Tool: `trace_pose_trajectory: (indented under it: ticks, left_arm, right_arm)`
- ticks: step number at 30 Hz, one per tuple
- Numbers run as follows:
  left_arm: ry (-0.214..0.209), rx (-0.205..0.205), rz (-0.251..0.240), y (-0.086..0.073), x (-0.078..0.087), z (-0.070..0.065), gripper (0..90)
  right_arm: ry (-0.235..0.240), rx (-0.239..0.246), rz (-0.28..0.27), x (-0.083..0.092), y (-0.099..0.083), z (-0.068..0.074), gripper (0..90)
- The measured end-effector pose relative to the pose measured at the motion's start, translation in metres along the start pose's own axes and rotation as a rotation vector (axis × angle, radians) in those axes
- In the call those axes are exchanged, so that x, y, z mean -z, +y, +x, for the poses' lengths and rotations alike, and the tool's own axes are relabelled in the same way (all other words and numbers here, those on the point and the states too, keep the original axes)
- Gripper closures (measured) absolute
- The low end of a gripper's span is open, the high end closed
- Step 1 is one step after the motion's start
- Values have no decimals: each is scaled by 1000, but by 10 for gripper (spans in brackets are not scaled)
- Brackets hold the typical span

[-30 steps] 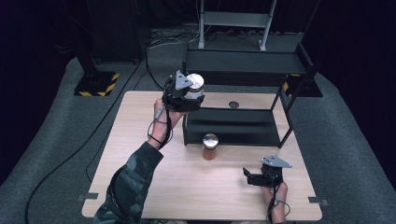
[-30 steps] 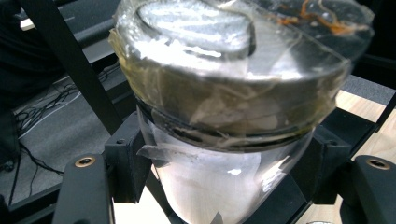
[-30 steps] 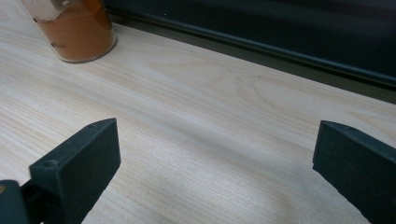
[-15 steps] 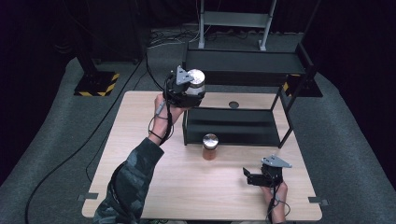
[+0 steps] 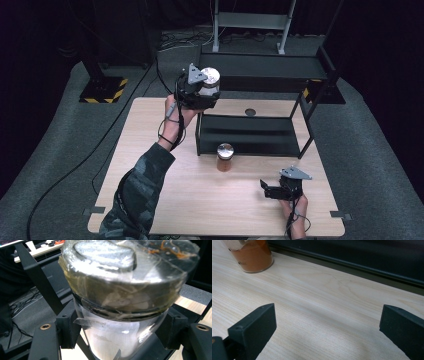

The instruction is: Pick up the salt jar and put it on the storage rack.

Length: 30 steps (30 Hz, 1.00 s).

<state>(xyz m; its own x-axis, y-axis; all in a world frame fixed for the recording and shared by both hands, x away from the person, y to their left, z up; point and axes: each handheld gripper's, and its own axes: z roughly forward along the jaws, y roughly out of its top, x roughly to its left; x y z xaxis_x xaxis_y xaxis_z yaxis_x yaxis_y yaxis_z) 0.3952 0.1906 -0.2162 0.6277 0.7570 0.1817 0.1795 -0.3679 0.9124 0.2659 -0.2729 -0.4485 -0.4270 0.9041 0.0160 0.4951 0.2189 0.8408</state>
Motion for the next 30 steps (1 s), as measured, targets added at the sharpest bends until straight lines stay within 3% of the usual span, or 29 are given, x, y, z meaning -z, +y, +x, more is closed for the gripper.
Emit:
trace_pose_trajectory:
  ticks: [30]
  left_arm:
    - [-25, -1, -44, 28, 10, 3, 306]
  right_arm:
    - [-1, 1, 1, 0, 0, 0, 0]
